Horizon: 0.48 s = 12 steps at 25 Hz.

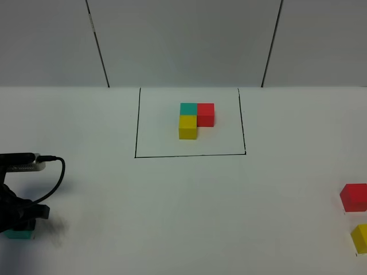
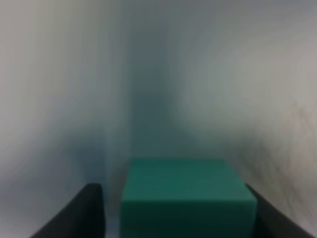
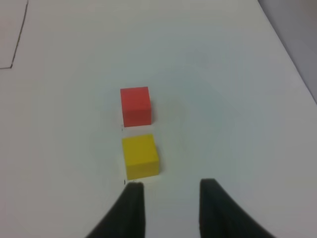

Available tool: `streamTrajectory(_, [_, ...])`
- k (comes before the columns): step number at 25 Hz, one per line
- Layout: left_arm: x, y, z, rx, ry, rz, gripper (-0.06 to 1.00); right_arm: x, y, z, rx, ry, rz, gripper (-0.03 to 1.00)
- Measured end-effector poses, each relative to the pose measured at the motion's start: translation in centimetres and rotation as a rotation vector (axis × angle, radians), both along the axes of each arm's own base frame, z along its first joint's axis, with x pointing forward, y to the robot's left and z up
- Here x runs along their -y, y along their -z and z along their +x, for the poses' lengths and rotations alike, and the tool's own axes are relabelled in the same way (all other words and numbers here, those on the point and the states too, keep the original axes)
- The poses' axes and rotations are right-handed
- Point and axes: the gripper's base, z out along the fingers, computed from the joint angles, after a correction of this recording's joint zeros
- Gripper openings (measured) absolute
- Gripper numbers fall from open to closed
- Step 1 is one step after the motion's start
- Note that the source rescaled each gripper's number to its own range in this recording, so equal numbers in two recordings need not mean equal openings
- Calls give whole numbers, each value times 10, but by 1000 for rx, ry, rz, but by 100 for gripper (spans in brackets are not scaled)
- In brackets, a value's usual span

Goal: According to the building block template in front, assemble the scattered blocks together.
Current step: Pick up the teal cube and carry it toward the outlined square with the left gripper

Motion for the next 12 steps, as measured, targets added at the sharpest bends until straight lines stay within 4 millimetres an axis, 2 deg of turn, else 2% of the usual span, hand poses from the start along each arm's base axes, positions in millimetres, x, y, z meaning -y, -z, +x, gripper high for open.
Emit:
streamTrajectory(4, [0,-9,9,-10,4,-4,0,0,0,0,0,0,0,0])
streamTrajectory(7, [10,-29,26,-37,87,-4,0,0,0,0,0,0,0,0])
streamTrajectory(9, [25,-49,38,-66,212,2,0,0,0,0,0,0,0,0])
streamTrajectory(12, [63,-81,53,-69,450,-6,0,0,0,0,0,0,0,0])
